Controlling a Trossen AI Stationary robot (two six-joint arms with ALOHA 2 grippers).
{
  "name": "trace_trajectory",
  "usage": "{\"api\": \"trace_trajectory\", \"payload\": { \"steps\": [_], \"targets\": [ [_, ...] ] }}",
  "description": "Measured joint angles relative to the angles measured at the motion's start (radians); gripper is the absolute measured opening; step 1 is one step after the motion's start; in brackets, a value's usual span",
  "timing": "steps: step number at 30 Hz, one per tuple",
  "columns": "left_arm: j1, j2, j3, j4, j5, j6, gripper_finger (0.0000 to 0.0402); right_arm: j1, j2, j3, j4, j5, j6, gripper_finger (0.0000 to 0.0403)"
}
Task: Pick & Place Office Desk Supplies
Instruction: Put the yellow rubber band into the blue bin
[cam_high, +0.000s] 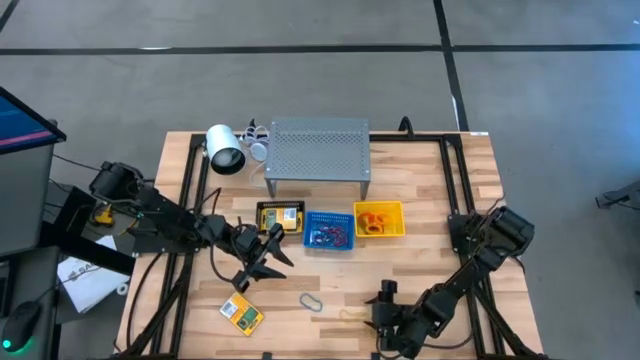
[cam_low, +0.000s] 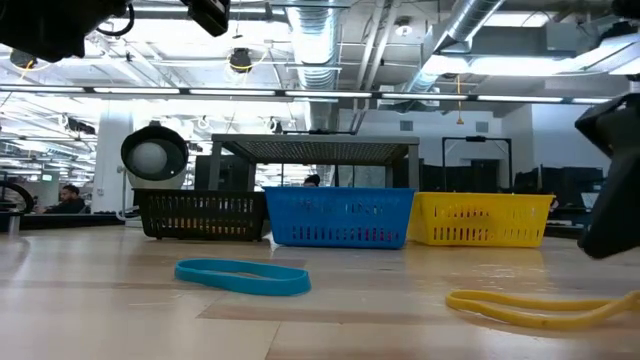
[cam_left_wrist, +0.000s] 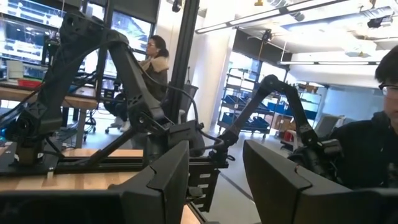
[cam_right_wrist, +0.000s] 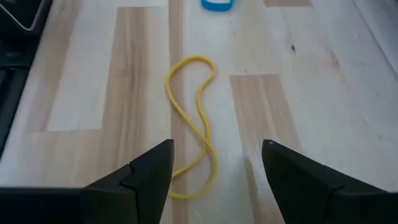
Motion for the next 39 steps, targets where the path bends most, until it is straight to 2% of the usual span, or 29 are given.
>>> {"api": "trace_trajectory", "payload": {
  "steps": [17, 39],
  "targets": [
    [0.000, 0.000, 0.000, -0.003, 0.000, -0.004, 0.0143, -0.011, 0.031, 0.001, 0.012, 0.010, 0.019, 0.0231],
    [0.000, 0.000, 0.000, -0.003, 0.000, -0.004, 0.0141, -0.011, 0.030, 0.002, 0.016, -0.045, 0.012, 0.0060]
  ]
}}
